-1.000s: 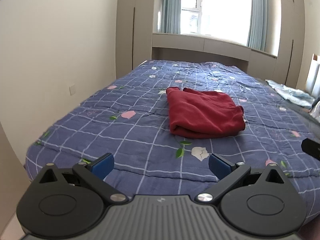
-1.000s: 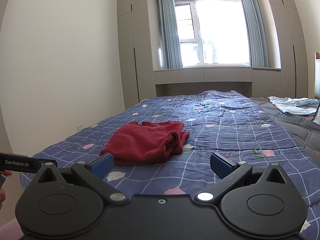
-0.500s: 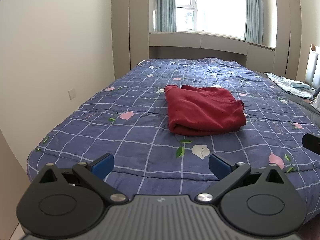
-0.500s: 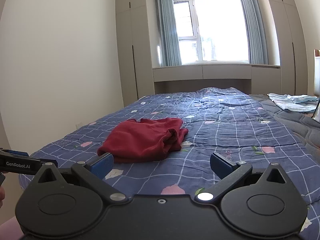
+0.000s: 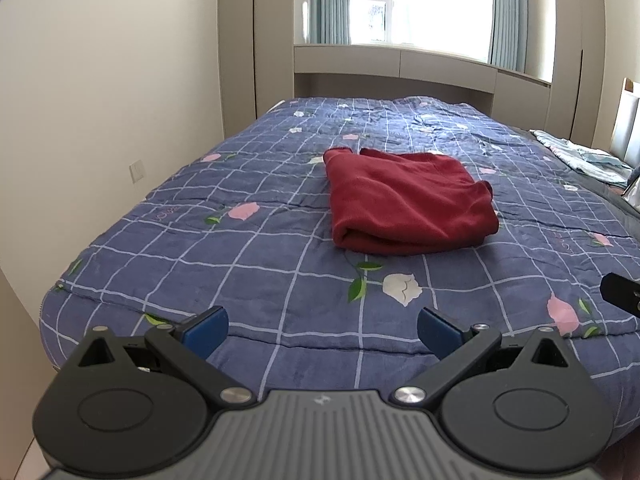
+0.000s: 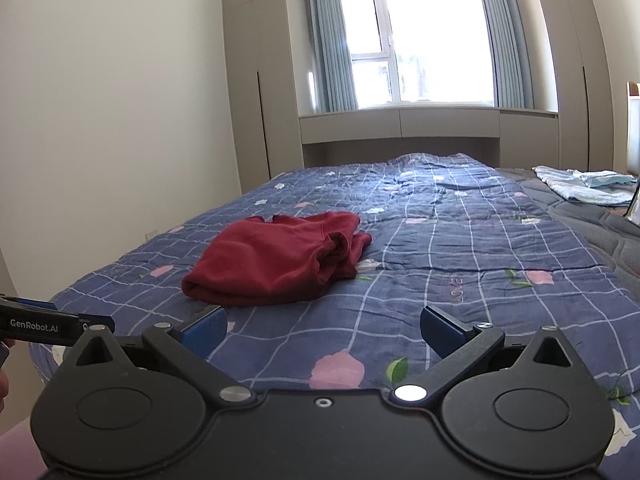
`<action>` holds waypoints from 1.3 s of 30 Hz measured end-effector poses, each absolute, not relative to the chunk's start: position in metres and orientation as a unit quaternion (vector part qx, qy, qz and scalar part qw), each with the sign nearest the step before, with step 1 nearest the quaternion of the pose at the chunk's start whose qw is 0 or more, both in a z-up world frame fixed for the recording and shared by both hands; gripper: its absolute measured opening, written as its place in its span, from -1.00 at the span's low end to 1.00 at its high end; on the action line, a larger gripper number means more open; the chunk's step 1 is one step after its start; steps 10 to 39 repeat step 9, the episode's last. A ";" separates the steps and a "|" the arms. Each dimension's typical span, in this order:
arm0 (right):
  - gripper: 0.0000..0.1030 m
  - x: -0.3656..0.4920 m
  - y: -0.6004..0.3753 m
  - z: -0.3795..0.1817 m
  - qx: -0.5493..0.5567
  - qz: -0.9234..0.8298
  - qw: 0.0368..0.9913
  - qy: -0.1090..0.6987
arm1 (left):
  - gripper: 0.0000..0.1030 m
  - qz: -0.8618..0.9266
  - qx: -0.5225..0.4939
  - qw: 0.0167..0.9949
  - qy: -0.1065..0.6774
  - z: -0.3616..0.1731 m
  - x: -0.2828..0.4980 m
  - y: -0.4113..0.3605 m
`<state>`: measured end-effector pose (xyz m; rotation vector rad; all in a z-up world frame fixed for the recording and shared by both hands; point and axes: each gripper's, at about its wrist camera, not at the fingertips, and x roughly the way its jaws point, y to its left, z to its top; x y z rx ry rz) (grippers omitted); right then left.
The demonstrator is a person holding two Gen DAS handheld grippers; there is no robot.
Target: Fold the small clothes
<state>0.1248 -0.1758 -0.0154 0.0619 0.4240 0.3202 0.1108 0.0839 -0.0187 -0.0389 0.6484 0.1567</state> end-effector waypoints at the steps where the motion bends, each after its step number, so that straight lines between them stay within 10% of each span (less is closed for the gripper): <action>1: 0.99 0.127 -0.176 -0.016 0.031 0.158 0.964 0.212 | 0.99 0.077 -0.019 0.944 0.321 -0.020 0.113 0.084; 39: 0.99 0.142 -0.177 -0.027 0.034 0.150 0.961 0.231 | 0.99 0.079 -0.020 0.939 0.335 -0.026 0.128 0.087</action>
